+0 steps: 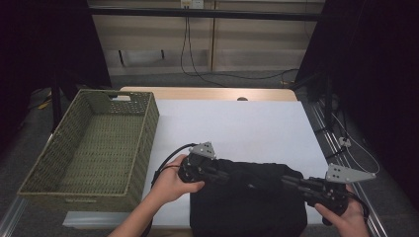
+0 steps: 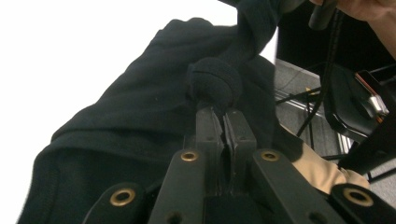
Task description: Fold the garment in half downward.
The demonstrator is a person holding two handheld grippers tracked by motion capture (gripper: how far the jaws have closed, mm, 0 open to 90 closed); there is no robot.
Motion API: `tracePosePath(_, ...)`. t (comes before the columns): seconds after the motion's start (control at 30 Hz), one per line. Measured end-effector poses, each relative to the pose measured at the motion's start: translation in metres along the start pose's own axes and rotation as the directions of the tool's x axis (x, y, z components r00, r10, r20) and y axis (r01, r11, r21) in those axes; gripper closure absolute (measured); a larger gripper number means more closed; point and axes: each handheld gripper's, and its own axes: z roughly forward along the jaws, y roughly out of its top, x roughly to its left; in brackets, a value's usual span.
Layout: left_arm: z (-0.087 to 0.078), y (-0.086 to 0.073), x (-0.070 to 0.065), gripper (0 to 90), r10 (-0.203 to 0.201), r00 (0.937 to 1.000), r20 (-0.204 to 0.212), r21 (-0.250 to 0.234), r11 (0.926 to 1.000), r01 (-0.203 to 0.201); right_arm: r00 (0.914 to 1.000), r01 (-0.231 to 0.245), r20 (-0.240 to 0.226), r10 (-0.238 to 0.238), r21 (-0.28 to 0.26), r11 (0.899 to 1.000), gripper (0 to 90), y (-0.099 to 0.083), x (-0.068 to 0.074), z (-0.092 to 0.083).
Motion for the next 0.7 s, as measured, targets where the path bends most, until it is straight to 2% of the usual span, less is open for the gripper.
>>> tracePosePath(0.1, -0.002, -0.005, -0.011, 86.2, 0.009, 0.9995, 0.029, 0.018, 0.9998, -0.009, 0.9990, 0.025, -0.037, -0.024, 0.044, 0.999, 83.2, -0.007, 0.012, -0.004)
tracePosePath(0.13, -0.001, -0.008, -0.014, 85.3, 0.012, 0.9993, 0.036, 0.028, 0.9995, -0.013, 0.9982, 0.025, -0.055, -0.021, 0.061, 0.998, 82.7, -0.010, 0.016, -0.005)
tracePosePath(0.17, 0.000, -0.011, -0.016, 83.0, 0.014, 0.9981, 0.060, 0.031, 0.9994, -0.016, 0.9964, 0.022, -0.083, -0.015, 0.081, 0.996, 80.8, -0.014, 0.019, -0.005)
tracePosePath(0.2, 0.002, -0.014, -0.017, 77.1, 0.011, 0.9969, 0.078, 0.036, 0.9992, -0.014, 0.9939, 0.015, -0.110, -0.004, 0.099, 0.995, 76.5, -0.018, 0.022, -0.005)
tracePosePath(0.23, 0.005, -0.018, -0.015, 69.2, -0.003, 0.9959, 0.090, 0.052, 0.9987, -0.002, 0.9936, 0.013, -0.113, -0.002, 0.103, 0.995, 70.4, -0.021, 0.024, -0.005)
tracePosePath(0.27, 0.006, -0.019, -0.015, 54.3, -0.003, 0.9958, 0.091, 0.068, 0.9977, -0.003, 0.9946, 0.010, -0.104, 0.001, 0.101, 0.995, 57.7, -0.023, 0.025, -0.005)
tracePosePath(0.3, 0.008, -0.021, -0.012, 49.4, 0.003, 0.9970, 0.077, 0.085, 0.9963, -0.010, 0.9953, 0.007, -0.097, 0.003, 0.103, 0.995, 55.4, -0.023, 0.024, -0.005)
tracePosePath(0.33, 0.010, -0.022, -0.009, 42.5, 0.000, 0.9981, 0.062, 0.078, 0.9970, -0.004, 0.9966, 0.003, -0.082, 0.006, 0.100, 0.995, 53.1, -0.023, 0.021, -0.005)
tracePosePath(0.37, 0.011, -0.023, -0.005, 31.8, 0.007, 0.9985, 0.055, 0.085, 0.9963, -0.012, 0.9978, -0.009, -0.065, 0.015, 0.089, 0.996, 49.4, -0.022, 0.016, -0.005)
tracePosePath(0.4, 0.012, -0.022, -0.001, 24.7, 0.012, 0.9994, 0.032, 0.094, 0.9955, -0.015, 0.9984, -0.021, -0.051, 0.026, 0.081, 0.996, 47.8, -0.021, 0.011, -0.004)
tracePosePath(0.47, 0.013, -0.022, 0.010, 20.8, 0.019, 0.9997, -0.015, 0.095, 0.9953, -0.018, 0.9989, -0.047, 0.002, 0.047, 0.075, 0.996, 44.9, -0.018, -0.003, 0.000)
tracePosePath(0.53, 0.016, -0.022, 0.023, 18.1, 0.000, 0.9983, -0.059, 0.092, 0.9957, 0.005, 0.9968, -0.071, 0.040, 0.069, 0.077, 0.994, 43.7, -0.015, -0.017, 0.008)
tracePosePath(0.6, 0.018, -0.022, 0.036, 15.2, -0.009, 0.9951, -0.099, 0.094, 0.9954, 0.018, 0.9937, -0.073, 0.092, 0.064, 0.096, 0.993, 43.4, -0.013, -0.030, 0.017)
tracePosePath(0.7, 0.022, -0.021, 0.055, 14.9, -0.038, 0.9899, -0.136, 0.086, 0.9950, 0.050, 0.9869, -0.080, 0.149, 0.062, 0.118, 0.990, 43.4, -0.012, -0.046, 0.033)
